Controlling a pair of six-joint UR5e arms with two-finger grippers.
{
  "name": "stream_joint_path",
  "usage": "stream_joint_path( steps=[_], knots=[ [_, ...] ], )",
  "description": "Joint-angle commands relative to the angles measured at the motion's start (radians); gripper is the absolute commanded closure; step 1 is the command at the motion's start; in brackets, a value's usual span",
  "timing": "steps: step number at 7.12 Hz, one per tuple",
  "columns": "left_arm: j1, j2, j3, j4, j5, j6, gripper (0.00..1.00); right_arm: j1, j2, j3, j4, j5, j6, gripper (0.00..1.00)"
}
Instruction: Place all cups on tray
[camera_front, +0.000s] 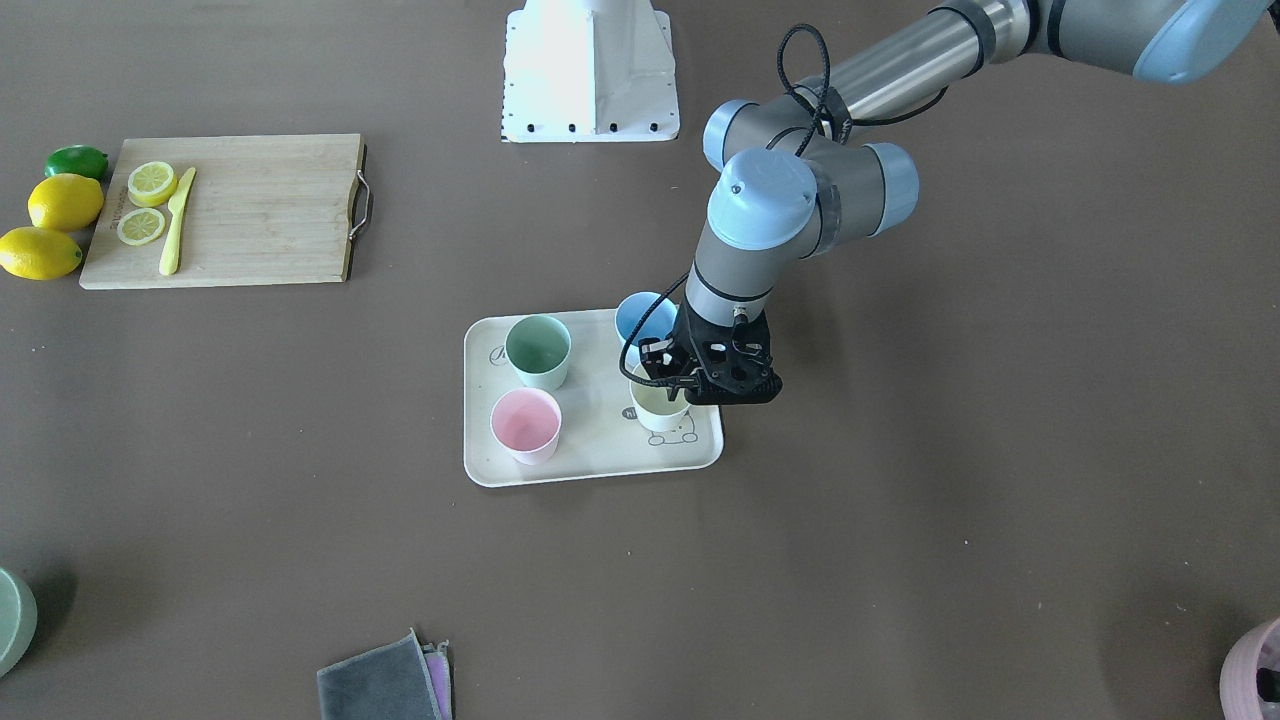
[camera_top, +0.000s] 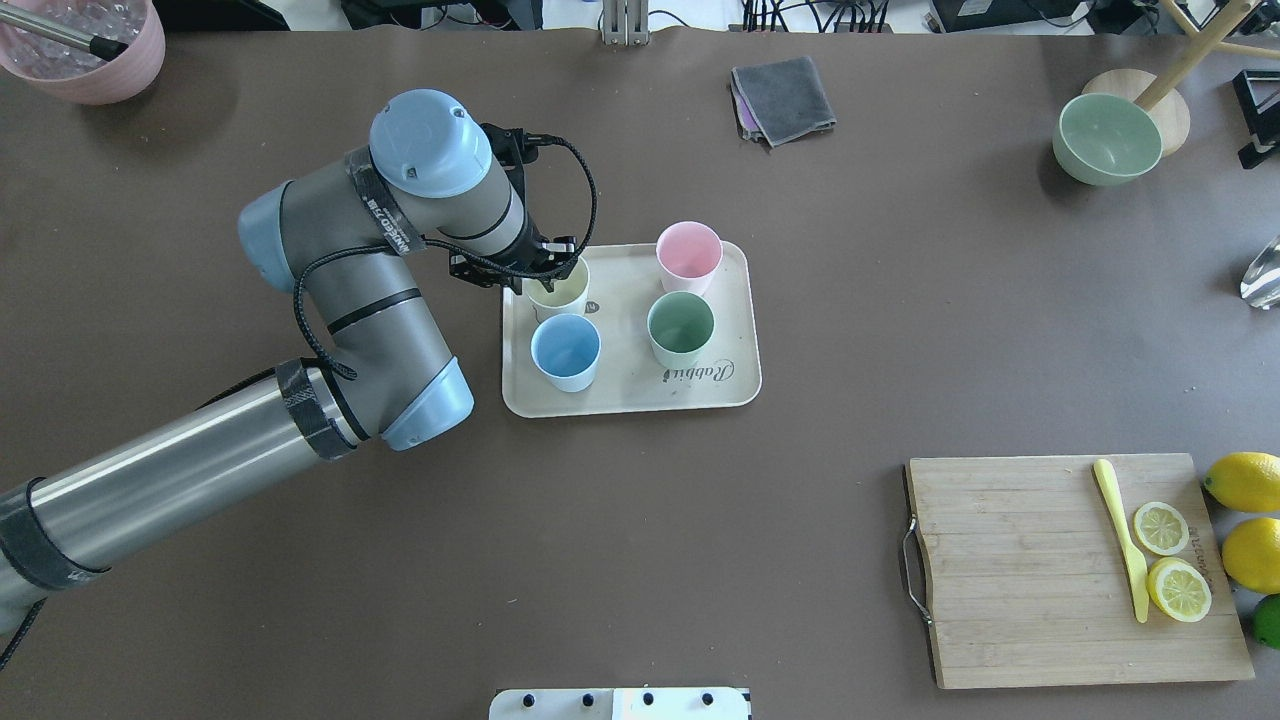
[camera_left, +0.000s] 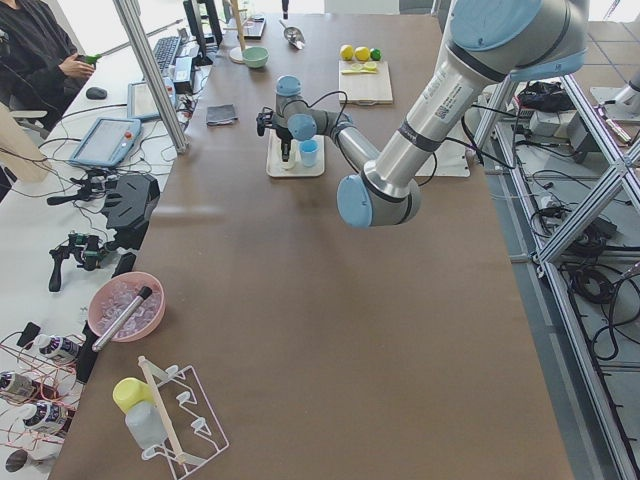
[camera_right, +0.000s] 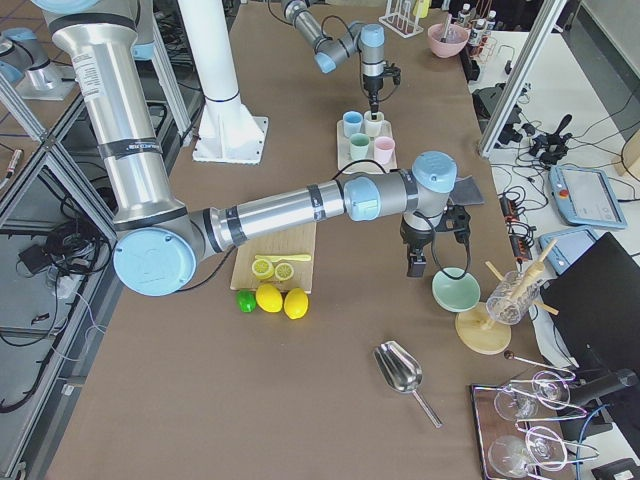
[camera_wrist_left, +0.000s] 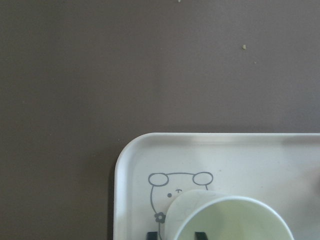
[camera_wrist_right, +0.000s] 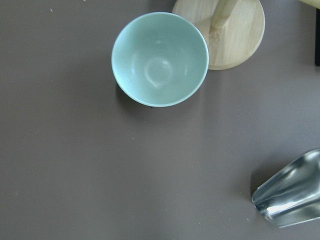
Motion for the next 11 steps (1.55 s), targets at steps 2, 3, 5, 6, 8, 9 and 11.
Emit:
stream_joint_path(
  steps=[2,3,5,6,8,9,11],
  knots=[
    [-0.054,0.131,-0.171,-0.016,0.025,0.019,0.02,0.108,-0.115,0.003,-0.081,0.008,-0.207,0.0],
    [-0.082,0.161,-0.208,-0.017,0.073,0.048,0.02,0.13,-0.173,0.001,-0.073,0.006,-0.303,0.0],
    [-0.224,0.283,-0.277,-0.016,0.055,0.351,0.02,0.19,-0.252,-0.002,-0.072,0.005,-0.402,0.0],
    [-0.281,0.329,-0.271,-0.031,0.001,0.414,0.02,0.204,-0.278,0.003,-0.072,0.003,-0.413,0.0],
    [-0.37,0.432,-0.273,-0.03,-0.009,0.449,0.02,0.214,-0.294,0.0,-0.07,-0.004,-0.431,0.0],
    [-0.453,0.486,-0.276,-0.015,-0.058,0.56,0.02,0.218,-0.294,0.003,-0.07,-0.006,-0.43,0.0],
    [-0.66,0.606,-0.273,0.022,-0.292,0.837,0.02,0.216,-0.275,0.012,-0.07,-0.023,-0.413,0.0]
  ],
)
